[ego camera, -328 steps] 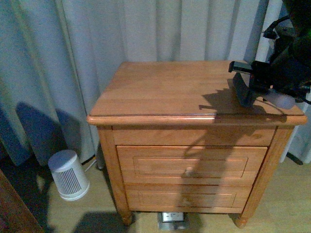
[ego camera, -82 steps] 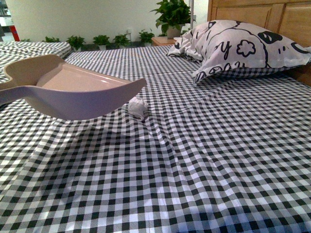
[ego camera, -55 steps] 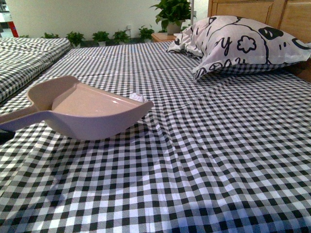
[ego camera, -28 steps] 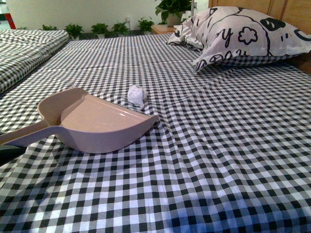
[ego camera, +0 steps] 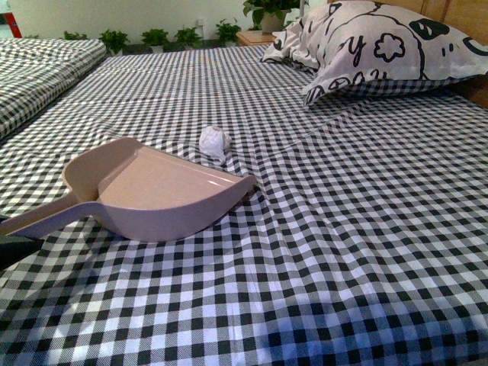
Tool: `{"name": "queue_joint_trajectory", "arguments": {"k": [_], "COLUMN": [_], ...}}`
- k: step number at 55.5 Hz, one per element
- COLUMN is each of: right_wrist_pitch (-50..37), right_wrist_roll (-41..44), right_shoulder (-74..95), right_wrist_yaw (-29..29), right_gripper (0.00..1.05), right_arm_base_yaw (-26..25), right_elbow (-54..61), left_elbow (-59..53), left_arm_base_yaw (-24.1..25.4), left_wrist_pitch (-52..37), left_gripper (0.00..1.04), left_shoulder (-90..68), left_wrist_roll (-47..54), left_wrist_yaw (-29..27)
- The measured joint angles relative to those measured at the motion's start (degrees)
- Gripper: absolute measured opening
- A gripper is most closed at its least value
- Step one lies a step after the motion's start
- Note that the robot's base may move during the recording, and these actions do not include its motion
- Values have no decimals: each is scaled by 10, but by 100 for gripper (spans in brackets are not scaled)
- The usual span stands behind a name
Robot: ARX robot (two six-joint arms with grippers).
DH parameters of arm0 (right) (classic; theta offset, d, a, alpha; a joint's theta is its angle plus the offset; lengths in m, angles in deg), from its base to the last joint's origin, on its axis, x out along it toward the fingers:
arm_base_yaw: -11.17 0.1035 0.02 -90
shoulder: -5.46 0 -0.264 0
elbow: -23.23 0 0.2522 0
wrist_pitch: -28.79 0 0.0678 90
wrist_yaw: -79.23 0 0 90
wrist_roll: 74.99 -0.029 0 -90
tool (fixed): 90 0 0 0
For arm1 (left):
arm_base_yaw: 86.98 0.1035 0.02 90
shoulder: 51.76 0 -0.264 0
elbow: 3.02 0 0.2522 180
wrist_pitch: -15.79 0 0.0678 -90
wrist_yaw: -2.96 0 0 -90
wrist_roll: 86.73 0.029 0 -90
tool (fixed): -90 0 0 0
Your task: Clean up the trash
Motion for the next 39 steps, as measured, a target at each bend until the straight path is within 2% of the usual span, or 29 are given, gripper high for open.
{"name": "queue_joint_trajectory", "arguments": {"k": [2,4,8,15,22,28,39], "right_wrist_pitch": [47,53,43,11,6,45,90], "right_wrist_roll": [16,25,52,84,102,95,68], "right_shoulder": [42,78,172,313,479,628,758], "right_wrist_yaw": [28,46,82,107,108,96,87], "right_gripper": [21,21,21,21,21,21,21], "right_arm_base_yaw": [4,8,23,47,81,109,142], "right_elbow": [-38,-60,-119,-212,-332,-455,-541], "left_elbow": [0,0,0,0,0,0,0], "left_arm_base_yaw": [0,0,0,-1,-1,-1,-1], "left_wrist_pitch": [0,0,0,0,0,0,0], "left_gripper": [29,29,29,29,29,29,29], "left_shoulder": [0,0,0,0,0,0,0], "left_wrist_roll": [0,0,1,1,2,2,2], "left_wrist_yaw": [1,1,2,2,2,2,2]}}
